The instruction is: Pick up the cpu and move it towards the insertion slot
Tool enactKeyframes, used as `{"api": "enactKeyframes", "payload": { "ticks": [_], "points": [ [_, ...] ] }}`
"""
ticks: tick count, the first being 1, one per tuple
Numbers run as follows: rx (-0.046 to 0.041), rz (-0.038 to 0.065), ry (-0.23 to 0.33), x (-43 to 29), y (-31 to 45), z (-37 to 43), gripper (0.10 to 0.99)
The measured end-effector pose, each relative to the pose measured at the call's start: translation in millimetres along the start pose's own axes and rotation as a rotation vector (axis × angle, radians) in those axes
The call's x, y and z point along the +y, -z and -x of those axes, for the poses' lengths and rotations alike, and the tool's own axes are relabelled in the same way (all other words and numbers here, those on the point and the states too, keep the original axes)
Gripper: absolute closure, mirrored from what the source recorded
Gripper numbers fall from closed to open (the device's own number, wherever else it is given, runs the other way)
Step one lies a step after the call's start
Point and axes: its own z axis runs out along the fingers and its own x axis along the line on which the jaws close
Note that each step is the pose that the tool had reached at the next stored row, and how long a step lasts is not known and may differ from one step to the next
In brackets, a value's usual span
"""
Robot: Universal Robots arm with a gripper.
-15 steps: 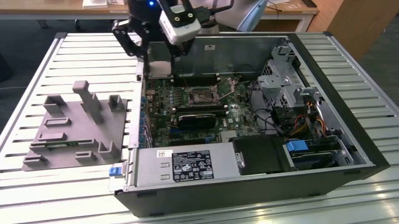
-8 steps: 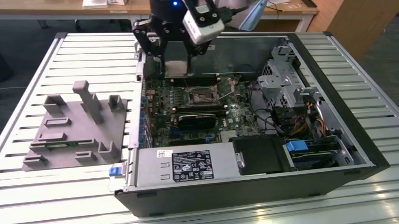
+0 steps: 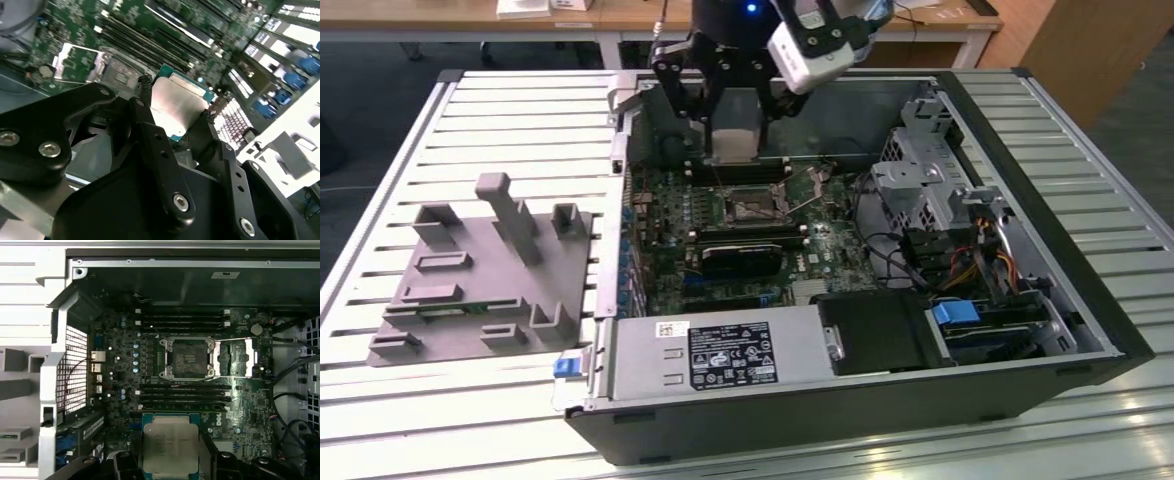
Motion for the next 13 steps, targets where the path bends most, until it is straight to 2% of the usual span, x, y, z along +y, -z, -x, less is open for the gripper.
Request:
{"api": "enactKeyframes", "payload": {
  "ticks": [10,13],
  "points": [
    [0.0022,0.0,0.0,0.4,0.6,45.4,0.553],
    [0.002,0.0,0.0,0.6,0.4,51.3,0.553]
  ]
}}
